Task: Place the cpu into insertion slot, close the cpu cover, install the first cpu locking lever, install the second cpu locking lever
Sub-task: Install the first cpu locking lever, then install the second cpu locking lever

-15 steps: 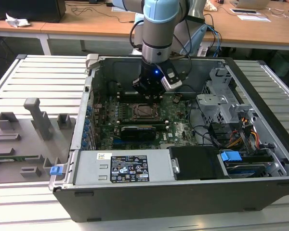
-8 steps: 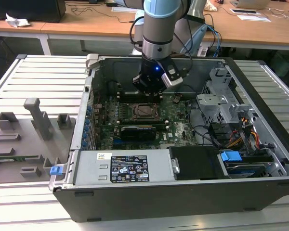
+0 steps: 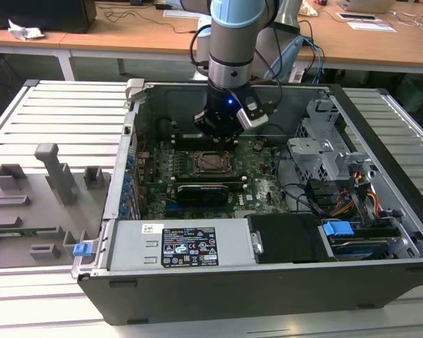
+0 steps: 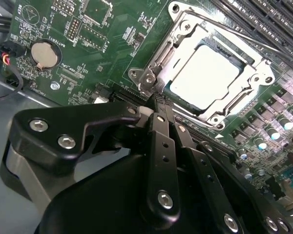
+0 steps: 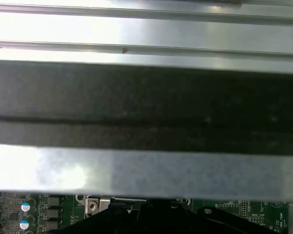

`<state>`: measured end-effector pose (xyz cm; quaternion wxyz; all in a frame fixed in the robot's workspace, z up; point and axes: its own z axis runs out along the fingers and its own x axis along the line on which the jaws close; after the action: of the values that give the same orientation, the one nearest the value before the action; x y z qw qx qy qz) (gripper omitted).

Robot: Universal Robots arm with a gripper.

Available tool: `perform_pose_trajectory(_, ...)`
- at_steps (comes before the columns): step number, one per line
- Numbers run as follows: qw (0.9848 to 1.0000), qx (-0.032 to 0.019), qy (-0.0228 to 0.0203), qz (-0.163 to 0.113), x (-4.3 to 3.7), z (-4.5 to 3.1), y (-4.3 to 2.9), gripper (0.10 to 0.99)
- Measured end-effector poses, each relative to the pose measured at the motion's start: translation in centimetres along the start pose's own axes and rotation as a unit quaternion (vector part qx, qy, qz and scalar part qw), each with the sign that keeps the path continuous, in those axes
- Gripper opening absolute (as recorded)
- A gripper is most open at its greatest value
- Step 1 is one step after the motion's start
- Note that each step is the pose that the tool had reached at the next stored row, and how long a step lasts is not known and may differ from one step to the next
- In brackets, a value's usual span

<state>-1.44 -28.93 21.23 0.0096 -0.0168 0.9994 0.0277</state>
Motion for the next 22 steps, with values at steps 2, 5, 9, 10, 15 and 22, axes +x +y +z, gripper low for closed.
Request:
perform_pose_trajectory(2,1.0,0.0001,0.0001,0.0,0.0,-0.01,-0.04,0.106)
perform_pose_trajectory(5,1.0,0.0,0.0,0.0,0.0,-0.01,-0.09,0.106)
perform_pose_trajectory(9,1.0,0.0,0.0,0.0,0.01,-0.02,-0.39,0.106)
perform_pose_trajectory(10,1.0,0.0001,0.0,0.0,0.01,-0.03,-0.45,0.106)
perform_pose_trajectory(15,1.0,0.0001,0.0001,0.0,0.03,-0.05,-0.73,0.106)
perform_pose_trajectory(22,1.0,0.0002,0.0001,0.0,0.0,-1.51,-0.65,0.106)
